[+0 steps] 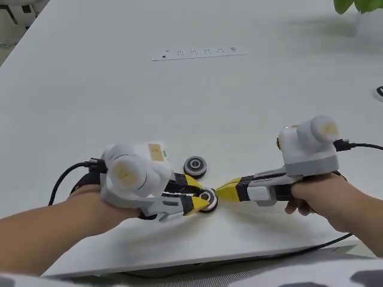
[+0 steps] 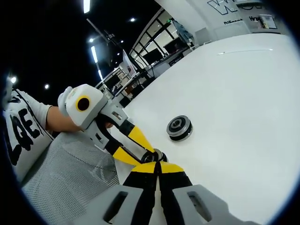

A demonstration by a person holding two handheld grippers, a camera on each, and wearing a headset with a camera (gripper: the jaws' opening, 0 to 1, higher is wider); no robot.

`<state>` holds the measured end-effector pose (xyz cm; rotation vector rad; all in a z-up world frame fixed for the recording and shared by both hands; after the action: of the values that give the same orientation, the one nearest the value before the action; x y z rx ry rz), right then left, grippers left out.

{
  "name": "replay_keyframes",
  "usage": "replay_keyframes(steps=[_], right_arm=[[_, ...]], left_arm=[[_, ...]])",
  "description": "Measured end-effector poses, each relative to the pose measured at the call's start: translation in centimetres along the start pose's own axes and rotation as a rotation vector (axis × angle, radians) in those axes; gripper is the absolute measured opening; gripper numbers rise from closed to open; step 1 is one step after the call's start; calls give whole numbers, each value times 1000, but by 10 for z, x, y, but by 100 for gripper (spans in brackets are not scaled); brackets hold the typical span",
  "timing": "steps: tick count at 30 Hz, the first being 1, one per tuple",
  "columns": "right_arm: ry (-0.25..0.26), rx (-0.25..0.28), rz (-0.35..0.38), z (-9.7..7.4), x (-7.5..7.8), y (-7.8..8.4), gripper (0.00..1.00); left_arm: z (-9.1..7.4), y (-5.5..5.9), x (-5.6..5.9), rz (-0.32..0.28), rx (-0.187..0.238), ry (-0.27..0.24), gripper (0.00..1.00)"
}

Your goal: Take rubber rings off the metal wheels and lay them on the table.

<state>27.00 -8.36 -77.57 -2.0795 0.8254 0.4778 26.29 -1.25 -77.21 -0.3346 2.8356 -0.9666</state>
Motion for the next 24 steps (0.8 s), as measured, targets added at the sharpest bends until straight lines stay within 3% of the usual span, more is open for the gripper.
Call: replay_keyframes(steps=[24], right_arm=[[-33, 7, 17, 2, -6, -2, 0]], left_arm=[[-2, -1, 3, -9, -11, -3, 12]])
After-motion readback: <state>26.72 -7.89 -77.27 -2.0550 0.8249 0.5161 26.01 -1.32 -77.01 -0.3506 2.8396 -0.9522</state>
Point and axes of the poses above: the centre of the closed fingertips' face, and the gripper's own axes: z roughly forward along the fingers, x roughly to its right, y roughly out of its underside, the point moved 4 cm from there along -z, roughly backward along the fingers, and after that the axes turned 15 degrees about -x, right-handed, at the moved point
